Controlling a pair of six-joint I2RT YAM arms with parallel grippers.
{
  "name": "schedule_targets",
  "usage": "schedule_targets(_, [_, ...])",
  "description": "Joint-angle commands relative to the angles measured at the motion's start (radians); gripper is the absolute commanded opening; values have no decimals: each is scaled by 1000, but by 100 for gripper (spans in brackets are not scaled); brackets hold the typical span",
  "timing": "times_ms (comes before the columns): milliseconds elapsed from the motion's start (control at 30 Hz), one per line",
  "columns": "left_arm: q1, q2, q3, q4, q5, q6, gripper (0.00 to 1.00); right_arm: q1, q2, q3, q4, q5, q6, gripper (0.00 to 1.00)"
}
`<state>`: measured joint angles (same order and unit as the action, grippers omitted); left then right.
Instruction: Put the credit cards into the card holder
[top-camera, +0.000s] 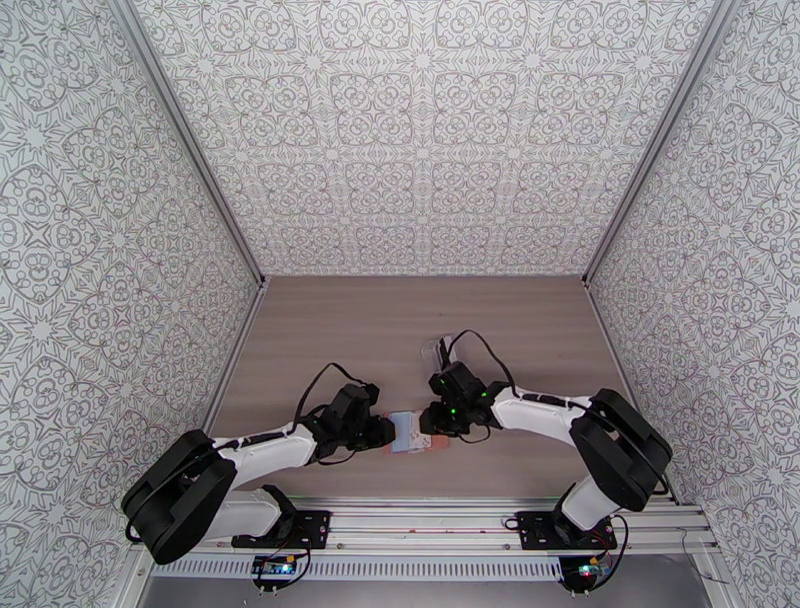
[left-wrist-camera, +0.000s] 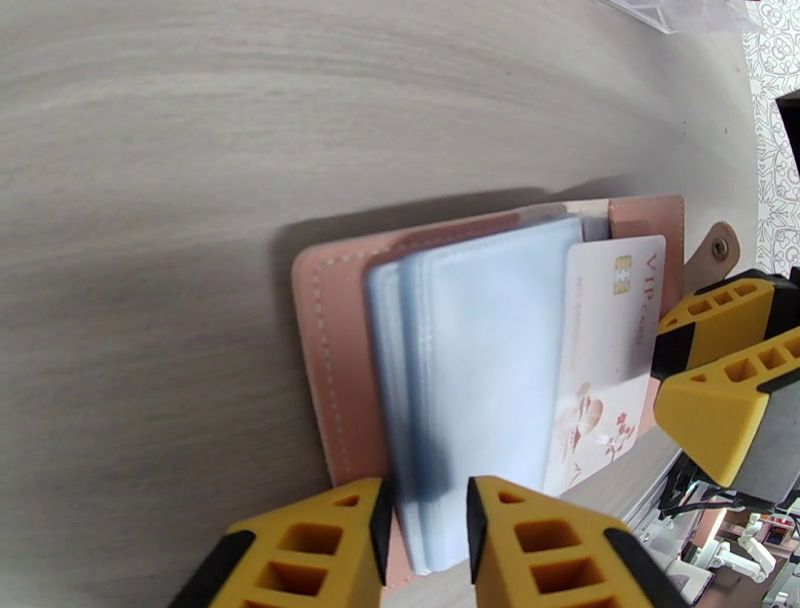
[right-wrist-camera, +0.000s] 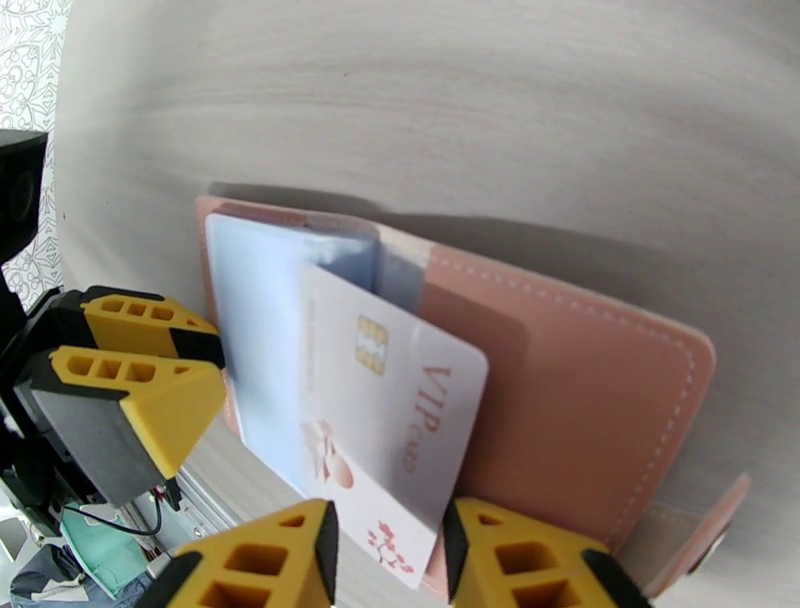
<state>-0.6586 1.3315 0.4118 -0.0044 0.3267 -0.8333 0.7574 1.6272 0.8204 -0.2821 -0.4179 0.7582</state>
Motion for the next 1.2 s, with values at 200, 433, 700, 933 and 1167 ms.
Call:
schedule_targets(200, [-2,9,9,-57,-41,19,31,-4,23,33,-26,16,-7,35])
schedule_targets(433, [-4,18,11,-54,-41,19,31,-2,32,41,-21,13,-4,35])
schedule_targets(700, [-5,25,15,-51,-41,20,31,8,50,64,-26,8,-5,35])
schedule_targets(933, [-7,26,14,-50,-40,17,31,23,58,81,-32,10,-2,35])
schedule_targets(1167, [-6,26,13,-48,-39,17,31,37,69,93,-33,11,1,35])
